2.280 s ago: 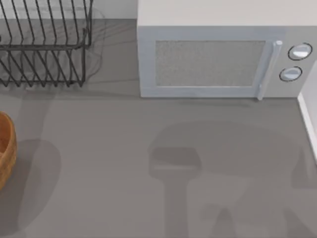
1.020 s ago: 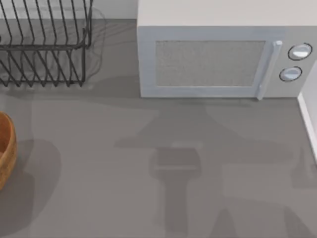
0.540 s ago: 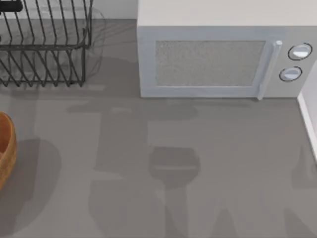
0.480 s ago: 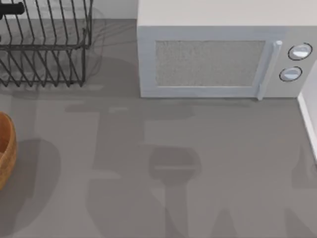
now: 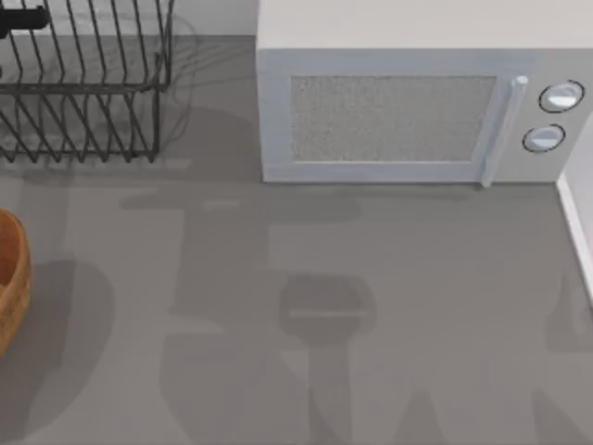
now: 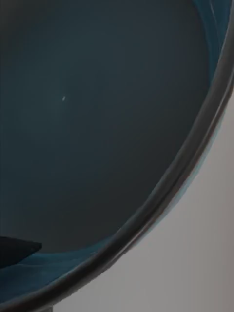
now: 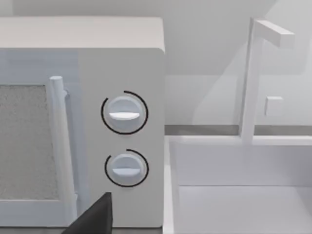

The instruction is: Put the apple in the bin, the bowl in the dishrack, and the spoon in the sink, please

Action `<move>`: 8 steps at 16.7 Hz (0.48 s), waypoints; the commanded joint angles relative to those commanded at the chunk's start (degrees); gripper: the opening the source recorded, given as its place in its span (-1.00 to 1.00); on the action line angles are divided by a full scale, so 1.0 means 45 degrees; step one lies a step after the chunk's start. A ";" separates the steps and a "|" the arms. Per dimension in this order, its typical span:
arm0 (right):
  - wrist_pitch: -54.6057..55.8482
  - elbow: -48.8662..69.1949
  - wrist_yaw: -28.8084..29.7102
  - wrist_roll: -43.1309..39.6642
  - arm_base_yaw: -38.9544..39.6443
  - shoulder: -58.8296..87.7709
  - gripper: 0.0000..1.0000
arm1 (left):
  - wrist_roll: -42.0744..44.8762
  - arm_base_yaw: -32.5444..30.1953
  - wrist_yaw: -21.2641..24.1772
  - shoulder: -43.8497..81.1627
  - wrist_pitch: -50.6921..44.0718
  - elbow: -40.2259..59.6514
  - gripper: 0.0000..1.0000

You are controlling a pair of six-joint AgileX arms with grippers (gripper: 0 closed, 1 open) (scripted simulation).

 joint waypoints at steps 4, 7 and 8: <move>0.0000 0.0000 0.0000 0.0000 0.0000 0.0000 1.00 | 0.0000 0.0000 0.0000 0.0000 0.0000 0.0000 0.06; 0.0000 0.0000 0.0000 0.0000 0.0000 0.0000 1.00 | 0.0000 0.0000 0.0000 0.0000 0.0000 0.0000 0.51; 0.0000 0.0000 0.0000 0.0000 0.0000 0.0000 1.00 | 0.0000 0.0000 0.0000 0.0000 0.0000 0.0000 0.66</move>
